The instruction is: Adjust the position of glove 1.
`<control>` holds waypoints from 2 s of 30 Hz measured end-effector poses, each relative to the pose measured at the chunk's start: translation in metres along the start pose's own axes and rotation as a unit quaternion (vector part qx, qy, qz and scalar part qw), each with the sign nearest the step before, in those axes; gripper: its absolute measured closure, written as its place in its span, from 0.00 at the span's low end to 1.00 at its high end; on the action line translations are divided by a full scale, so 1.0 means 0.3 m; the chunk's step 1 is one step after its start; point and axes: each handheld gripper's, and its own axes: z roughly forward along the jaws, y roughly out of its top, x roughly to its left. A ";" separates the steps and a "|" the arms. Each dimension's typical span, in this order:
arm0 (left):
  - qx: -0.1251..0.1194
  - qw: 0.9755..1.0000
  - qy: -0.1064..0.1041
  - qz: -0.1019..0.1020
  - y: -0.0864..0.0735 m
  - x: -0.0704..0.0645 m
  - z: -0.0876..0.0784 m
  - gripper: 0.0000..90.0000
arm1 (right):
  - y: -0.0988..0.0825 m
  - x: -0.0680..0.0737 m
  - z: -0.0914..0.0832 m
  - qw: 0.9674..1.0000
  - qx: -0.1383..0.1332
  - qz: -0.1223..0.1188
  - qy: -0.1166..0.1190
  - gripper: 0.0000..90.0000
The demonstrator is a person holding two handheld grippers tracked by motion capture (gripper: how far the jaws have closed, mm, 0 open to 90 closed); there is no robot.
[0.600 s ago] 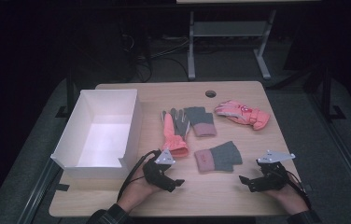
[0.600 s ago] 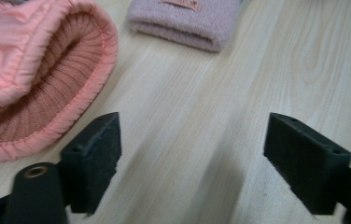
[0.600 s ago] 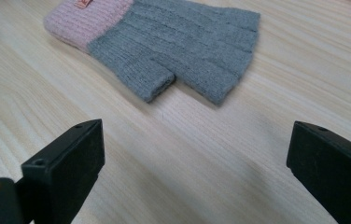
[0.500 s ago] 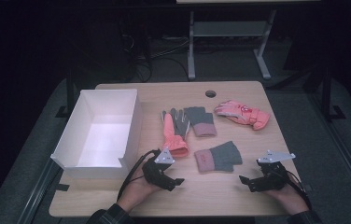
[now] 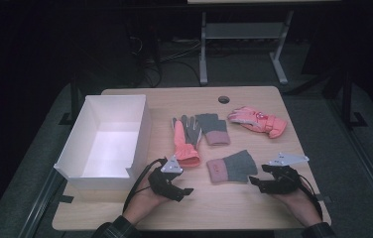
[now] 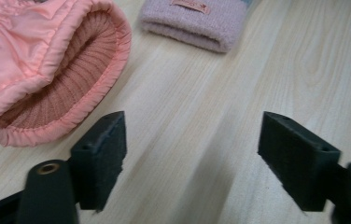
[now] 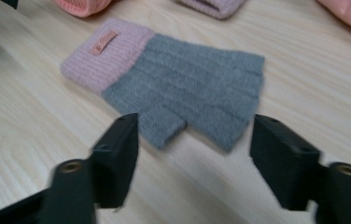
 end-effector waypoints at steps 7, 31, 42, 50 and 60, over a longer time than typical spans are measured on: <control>-0.006 1.000 -0.001 -0.002 0.001 0.000 -0.002 0.20 | 0.047 0.014 0.022 1.000 -0.008 -0.011 0.019 0.82; -0.003 1.000 -0.005 0.000 -0.003 -0.011 0.013 0.16 | 0.203 0.071 0.252 0.997 0.006 -0.029 0.067 1.00; 0.001 1.000 -0.006 0.005 -0.005 -0.008 0.011 0.16 | 0.190 0.074 0.303 0.996 0.037 -0.041 0.071 1.00; -0.001 1.000 -0.005 0.002 -0.006 -0.006 0.008 0.16 | 0.181 0.113 0.295 0.993 0.044 -0.057 0.091 1.00; 0.000 1.000 -0.007 0.002 -0.006 -0.004 0.006 0.16 | 0.149 0.191 0.266 0.986 0.052 -0.090 0.127 1.00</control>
